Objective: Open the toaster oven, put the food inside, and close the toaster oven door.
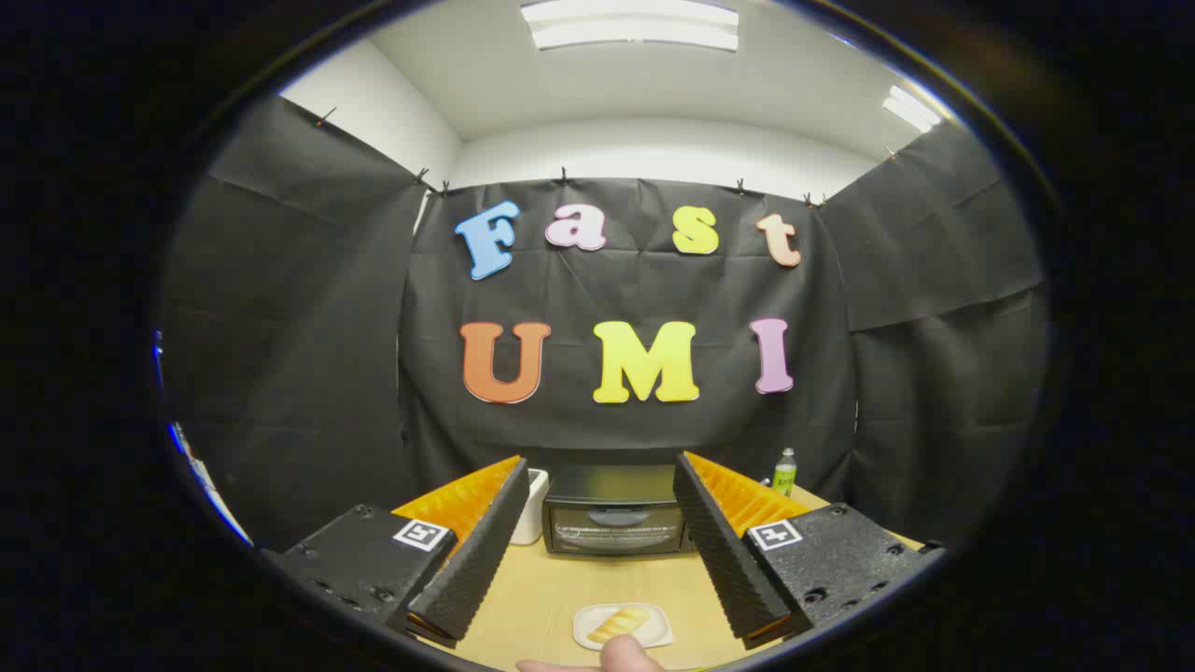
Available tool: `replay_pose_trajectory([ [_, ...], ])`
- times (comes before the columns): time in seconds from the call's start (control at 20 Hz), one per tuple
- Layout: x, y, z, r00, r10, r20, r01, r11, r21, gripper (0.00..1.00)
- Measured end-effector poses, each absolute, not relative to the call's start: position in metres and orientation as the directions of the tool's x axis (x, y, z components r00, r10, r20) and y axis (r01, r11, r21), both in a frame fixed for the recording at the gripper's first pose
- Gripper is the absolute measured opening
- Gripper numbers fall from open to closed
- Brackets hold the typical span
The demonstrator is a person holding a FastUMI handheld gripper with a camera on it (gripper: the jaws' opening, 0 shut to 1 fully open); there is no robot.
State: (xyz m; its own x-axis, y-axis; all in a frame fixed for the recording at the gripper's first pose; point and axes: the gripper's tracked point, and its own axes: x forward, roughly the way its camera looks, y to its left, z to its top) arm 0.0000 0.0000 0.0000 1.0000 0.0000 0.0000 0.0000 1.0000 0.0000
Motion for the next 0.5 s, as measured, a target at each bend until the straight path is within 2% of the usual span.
replay_pose_trajectory([
  [0.5, 0.0037, -0.0029, -0.0036, 1.0, -0.002, -0.006, 0.002, 1.0, 0.009, 1.0],
])
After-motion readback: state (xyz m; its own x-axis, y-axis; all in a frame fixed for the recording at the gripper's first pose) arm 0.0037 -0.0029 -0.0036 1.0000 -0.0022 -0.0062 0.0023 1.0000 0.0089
